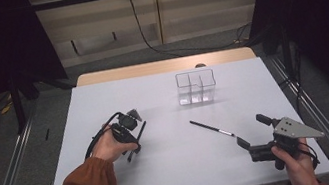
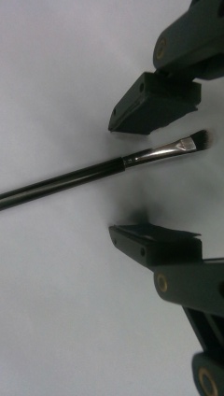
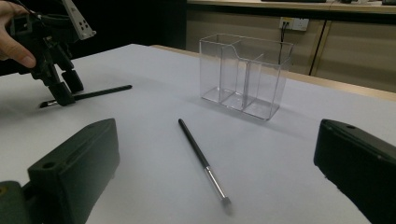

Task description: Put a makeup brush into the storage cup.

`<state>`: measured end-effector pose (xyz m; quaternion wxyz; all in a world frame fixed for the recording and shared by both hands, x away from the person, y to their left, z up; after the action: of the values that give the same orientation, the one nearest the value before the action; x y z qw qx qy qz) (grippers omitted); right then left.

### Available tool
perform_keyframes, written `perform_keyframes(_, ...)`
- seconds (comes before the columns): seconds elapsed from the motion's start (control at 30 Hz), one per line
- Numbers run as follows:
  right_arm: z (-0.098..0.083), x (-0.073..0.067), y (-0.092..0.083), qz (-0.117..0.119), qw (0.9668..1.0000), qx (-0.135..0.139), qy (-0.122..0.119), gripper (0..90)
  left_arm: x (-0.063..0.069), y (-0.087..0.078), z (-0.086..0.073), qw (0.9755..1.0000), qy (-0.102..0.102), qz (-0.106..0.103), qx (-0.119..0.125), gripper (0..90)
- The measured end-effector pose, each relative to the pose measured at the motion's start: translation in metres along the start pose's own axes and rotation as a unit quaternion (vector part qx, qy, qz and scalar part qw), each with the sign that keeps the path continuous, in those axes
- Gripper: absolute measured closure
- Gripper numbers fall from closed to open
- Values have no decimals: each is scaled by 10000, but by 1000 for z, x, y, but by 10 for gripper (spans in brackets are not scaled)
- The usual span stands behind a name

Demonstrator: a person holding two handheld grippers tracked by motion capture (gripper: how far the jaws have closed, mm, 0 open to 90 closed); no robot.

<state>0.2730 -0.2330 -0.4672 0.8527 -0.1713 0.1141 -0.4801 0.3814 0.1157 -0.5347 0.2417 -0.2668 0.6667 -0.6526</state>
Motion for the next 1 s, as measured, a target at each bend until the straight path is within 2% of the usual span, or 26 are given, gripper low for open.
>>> perform_keyframes(0.3, 0, 0, -1, -18, 10000, 2, -4, 0, 1, 1, 1, 9998, -55, -16, -177, 514)
perform_keyframes(0.43, -1, 0, -2, -18, 10000, 3, -2, 0, 2, 1, 2, 9996, -72, 1, -280, 567)
perform_keyframes(0.53, -1, 0, -2, -18, 10000, -5, -10, 0, 4, 1, 2, 9995, -108, -38, -282, 620)
perform_keyframes(0.57, -1, 0, -2, -18, 10000, -5, -10, 0, 4, 1, 2, 9995, -64, -48, -314, 620)
perform_keyframes(0.6, -1, 0, -2, -14, 10000, -15, -16, 0, 4, 1, 2, 9995, -112, -68, -272, 670)
perform_keyframes(0.67, -1, -1, -2, -8, 10000, -15, -20, 0, 3, 0, 1, 9995, -62, -53, -310, 688)
perform_keyframes(0.93, -2, -1, -2, 12, 10000, -31, -57, 0, 3, 1, 2, 9994, -126, -8, -331, 772)
perform_keyframes(1.0, -2, -1, -1, 3, 10000, -32, -38, 0, 4, 1, 1, 9993, -82, -13, -369, 792)
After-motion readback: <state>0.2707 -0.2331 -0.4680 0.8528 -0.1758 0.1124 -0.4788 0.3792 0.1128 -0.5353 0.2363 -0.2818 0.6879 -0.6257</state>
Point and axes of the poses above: each handheld gripper's, and its own axes: y roughly forward along the jaws, z roughly out of its top, x roughly to its right, the point moved 9 cm from there along y, roughly forward along the jaws, and after that the axes turned 9 degrees about -x, right-handed, at the moved point
